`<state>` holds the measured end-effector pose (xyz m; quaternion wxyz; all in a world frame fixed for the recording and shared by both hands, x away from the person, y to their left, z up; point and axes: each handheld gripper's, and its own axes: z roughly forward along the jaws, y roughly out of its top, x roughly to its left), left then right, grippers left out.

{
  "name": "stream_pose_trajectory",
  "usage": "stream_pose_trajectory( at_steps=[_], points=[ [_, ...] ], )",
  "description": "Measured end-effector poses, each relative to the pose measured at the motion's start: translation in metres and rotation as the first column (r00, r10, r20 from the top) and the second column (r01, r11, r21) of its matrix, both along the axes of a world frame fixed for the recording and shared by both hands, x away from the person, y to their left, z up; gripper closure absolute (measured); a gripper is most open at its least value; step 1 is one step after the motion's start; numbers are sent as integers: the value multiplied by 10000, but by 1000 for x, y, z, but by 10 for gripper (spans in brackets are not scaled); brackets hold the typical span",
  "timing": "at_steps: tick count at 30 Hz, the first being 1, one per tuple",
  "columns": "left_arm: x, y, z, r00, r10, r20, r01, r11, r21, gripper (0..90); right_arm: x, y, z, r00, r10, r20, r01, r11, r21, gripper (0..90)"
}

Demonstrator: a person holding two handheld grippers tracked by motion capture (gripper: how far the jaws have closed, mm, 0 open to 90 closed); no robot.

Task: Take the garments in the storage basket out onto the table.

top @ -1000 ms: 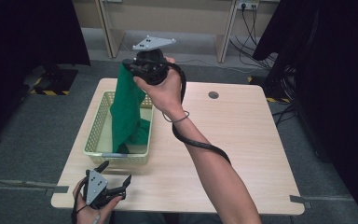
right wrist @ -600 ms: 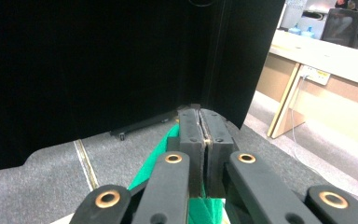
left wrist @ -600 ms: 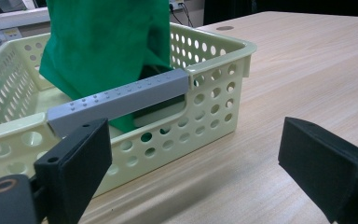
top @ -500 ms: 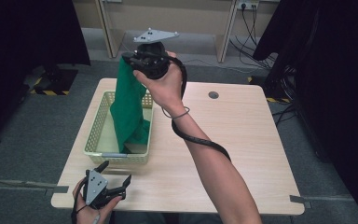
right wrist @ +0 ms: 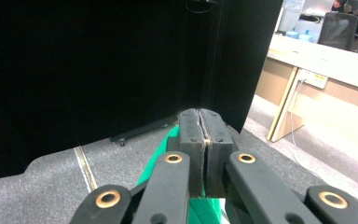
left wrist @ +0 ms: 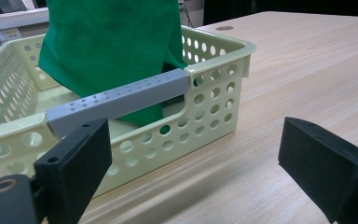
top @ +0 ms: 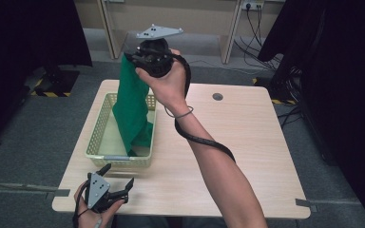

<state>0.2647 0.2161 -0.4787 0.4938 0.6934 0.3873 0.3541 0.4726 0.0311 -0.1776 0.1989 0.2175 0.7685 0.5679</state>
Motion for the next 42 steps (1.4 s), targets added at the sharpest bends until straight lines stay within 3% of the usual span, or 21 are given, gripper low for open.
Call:
stream_pose_trajectory(
  at_steps=[22,42],
  points=[
    [0,0,0,10000,-1,-12,1,10000,-17,86,0,-3,17,10000,-65,21,64,9990,431,889],
    [0,0,0,10000,3,-9,-3,10000,-2,85,1,-4,30,9998,-146,133,138,9984,545,890]
  ],
)
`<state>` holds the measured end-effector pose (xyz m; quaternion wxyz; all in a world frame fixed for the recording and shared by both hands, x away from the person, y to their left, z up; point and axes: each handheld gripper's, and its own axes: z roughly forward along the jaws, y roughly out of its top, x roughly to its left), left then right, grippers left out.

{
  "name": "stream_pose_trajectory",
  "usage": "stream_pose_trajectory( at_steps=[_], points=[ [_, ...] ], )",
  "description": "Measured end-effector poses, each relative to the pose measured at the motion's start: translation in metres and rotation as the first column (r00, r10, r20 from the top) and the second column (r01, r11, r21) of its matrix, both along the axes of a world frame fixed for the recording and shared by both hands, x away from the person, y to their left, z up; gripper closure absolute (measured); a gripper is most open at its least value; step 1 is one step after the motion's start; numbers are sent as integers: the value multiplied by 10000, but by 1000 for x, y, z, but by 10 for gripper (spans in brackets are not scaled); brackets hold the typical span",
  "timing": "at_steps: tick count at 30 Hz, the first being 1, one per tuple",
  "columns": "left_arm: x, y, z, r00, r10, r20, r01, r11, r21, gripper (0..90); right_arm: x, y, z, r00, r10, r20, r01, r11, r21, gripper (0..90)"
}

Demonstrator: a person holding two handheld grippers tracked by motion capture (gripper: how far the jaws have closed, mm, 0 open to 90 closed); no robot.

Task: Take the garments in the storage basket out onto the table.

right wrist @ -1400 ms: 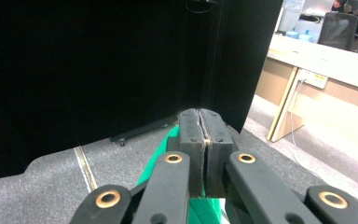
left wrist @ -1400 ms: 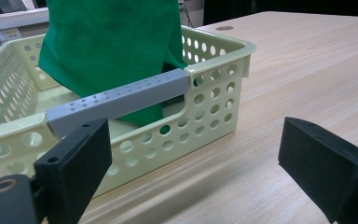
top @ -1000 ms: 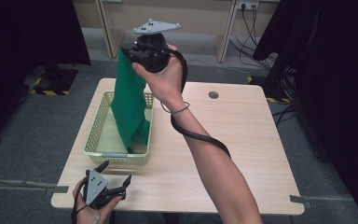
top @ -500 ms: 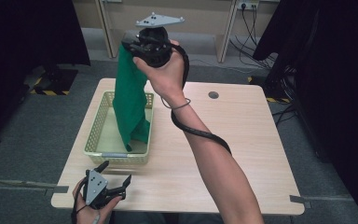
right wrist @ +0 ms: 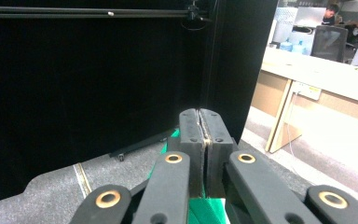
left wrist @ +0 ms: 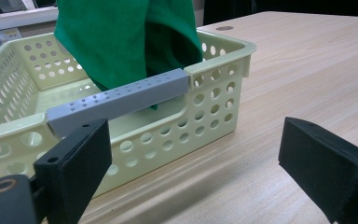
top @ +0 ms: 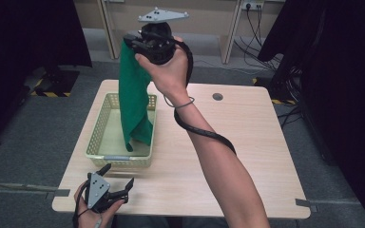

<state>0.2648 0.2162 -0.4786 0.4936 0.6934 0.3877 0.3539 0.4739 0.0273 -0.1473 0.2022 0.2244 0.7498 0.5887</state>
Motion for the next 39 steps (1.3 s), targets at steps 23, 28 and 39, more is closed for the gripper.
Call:
stream_pose_trajectory(
  at_steps=[23,28,39],
  points=[
    [0,0,0,10000,-11,5,11,10000,-12,85,-2,-2,15,9998,-70,175,67,9998,185,890],
    [0,0,0,10000,-8,-1,8,10000,-1,85,-3,-2,20,9997,-67,228,62,9997,229,889],
    [0,0,0,10000,-9,2,9,10000,-14,85,-4,-4,30,9994,-136,303,124,9992,378,890]
  ],
)
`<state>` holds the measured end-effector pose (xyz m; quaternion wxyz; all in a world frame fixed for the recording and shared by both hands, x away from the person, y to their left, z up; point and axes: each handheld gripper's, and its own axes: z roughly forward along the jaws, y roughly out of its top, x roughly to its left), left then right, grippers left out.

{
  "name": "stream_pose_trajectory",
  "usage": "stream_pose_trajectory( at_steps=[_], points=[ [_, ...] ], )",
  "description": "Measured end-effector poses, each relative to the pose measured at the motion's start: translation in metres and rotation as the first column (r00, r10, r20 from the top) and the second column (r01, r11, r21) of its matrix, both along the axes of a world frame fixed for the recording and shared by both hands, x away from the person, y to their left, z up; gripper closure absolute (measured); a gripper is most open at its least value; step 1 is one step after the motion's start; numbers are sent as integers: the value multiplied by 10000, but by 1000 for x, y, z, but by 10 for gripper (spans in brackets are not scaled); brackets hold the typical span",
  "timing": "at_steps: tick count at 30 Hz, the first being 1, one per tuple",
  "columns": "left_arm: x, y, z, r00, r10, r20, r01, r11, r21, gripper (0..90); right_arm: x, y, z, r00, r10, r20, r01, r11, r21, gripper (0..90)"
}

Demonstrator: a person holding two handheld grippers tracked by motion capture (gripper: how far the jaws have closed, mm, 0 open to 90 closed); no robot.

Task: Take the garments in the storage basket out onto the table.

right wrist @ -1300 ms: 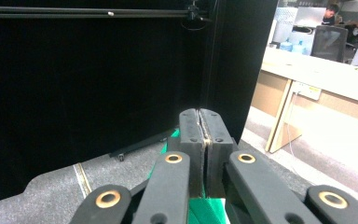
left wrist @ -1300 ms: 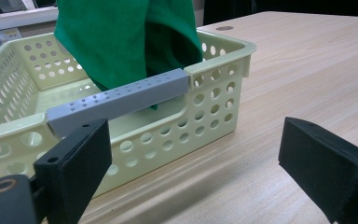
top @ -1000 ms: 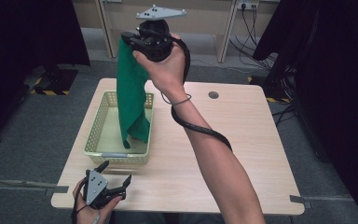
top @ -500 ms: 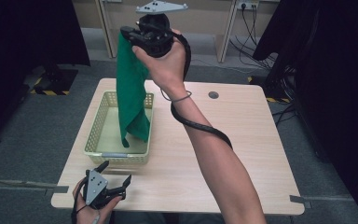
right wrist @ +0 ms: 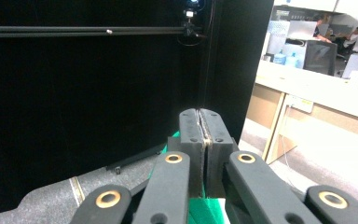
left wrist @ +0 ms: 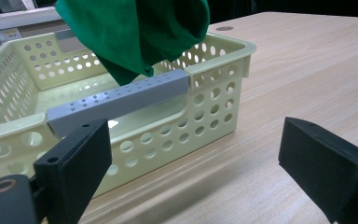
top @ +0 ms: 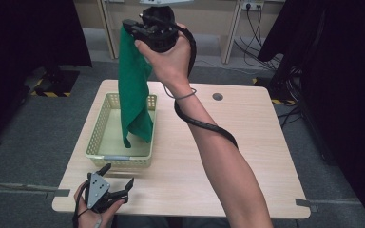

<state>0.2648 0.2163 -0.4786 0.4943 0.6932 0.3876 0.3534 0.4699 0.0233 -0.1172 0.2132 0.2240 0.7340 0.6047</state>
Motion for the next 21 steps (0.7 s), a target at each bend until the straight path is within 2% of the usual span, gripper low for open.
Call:
stream_pose_trajectory(
  at_steps=[21],
  points=[
    [0,0,0,10000,1,7,-1,10000,33,85,-3,-3,17,9998,-76,174,73,9998,205,890]
  ],
)
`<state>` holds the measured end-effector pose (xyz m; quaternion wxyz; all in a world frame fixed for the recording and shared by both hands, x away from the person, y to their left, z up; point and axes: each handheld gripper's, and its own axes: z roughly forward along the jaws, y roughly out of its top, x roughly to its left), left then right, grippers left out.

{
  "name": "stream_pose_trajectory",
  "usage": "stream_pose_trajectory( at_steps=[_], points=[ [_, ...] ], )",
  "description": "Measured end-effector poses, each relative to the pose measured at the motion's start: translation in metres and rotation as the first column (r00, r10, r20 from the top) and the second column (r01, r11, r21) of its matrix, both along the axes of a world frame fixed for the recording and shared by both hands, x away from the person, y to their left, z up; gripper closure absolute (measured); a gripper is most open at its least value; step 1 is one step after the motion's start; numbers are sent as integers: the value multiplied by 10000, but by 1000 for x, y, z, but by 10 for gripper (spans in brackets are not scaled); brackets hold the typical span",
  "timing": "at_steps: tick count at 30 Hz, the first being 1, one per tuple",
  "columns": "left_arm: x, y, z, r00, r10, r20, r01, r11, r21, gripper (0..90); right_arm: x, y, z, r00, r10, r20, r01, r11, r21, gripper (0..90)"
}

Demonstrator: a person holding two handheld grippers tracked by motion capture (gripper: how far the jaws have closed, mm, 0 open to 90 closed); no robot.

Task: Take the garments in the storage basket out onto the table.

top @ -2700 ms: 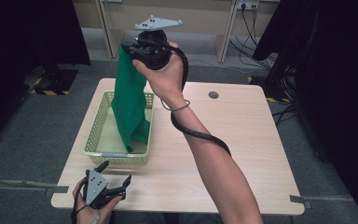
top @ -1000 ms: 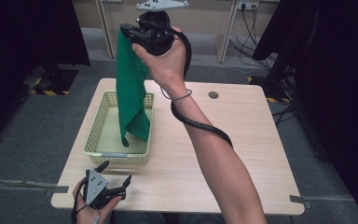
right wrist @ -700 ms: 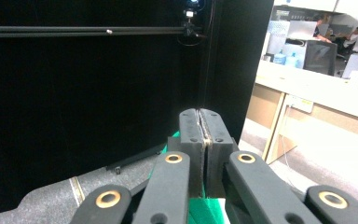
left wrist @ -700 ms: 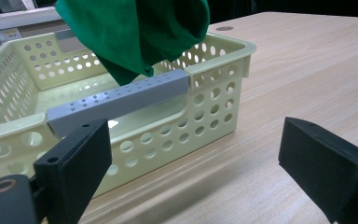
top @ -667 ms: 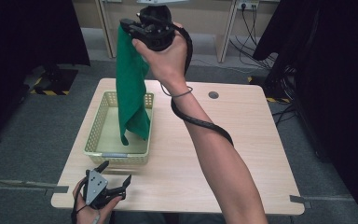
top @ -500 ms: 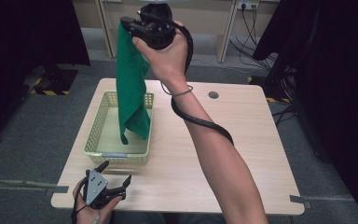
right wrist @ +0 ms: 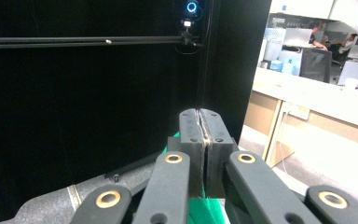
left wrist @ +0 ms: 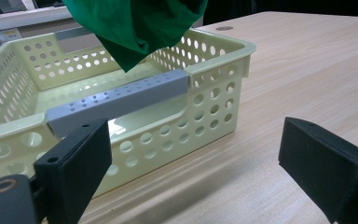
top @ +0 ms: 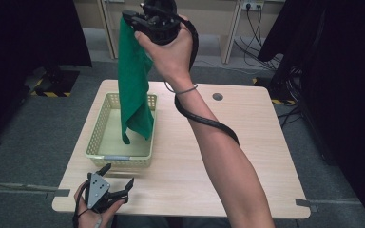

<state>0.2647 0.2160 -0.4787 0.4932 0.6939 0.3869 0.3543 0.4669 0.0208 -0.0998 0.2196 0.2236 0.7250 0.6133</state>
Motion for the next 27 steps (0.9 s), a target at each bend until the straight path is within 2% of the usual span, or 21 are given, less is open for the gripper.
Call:
stream_pose_trajectory(
  at_steps=[27],
  points=[
    [0,0,0,10000,3,-8,-3,10000,29,85,-6,-4,20,9997,-42,253,37,9998,195,890]
  ],
)
